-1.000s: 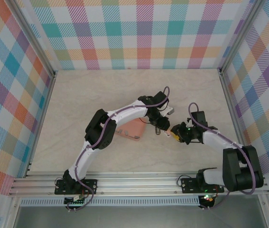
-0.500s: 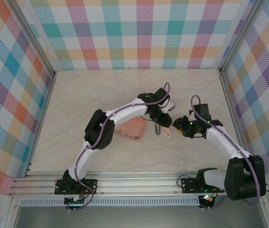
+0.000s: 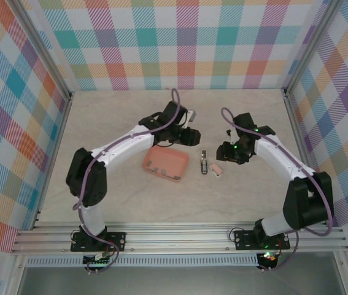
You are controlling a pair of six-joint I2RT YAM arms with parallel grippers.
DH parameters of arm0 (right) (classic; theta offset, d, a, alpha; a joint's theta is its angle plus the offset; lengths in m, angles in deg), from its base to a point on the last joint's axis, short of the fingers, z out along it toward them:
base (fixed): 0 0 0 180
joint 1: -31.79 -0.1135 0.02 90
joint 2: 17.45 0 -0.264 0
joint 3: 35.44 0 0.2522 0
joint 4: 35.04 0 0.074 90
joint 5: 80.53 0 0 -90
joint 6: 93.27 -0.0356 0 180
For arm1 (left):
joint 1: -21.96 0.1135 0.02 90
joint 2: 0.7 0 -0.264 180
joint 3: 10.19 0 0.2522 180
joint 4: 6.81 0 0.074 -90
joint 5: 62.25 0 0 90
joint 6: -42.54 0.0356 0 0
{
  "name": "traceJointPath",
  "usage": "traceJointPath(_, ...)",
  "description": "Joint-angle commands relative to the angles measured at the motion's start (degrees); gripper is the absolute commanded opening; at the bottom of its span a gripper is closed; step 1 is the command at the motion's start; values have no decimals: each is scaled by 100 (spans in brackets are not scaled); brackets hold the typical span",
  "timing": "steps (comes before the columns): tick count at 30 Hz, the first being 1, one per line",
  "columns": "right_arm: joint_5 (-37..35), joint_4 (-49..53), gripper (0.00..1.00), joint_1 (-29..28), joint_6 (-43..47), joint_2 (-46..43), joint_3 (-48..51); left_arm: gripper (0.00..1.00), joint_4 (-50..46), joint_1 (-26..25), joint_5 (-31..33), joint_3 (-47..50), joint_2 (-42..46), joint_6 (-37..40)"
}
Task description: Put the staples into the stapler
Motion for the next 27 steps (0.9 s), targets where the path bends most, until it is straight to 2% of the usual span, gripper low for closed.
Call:
traceJointPath(1,-417,471,49,-238,650,340,-253,50,674,82,473,711,409,-462)
traceJointPath(7,-612,502,52,-591,997,1090,-547,50,910,296,707,1458,804,-655)
traceJointPath(12,-629,459,52,-737,1182,1510,-765,49,952,397,729,1669,875,-702)
traceJointPath(23,-805,324,47,-779,1289,1980,-840,48,952,424,738,1788,910,-757)
traceJointPath(27,-807,252,41,-785,1252,2062,-806,48,952,432,765,1784,910,-745)
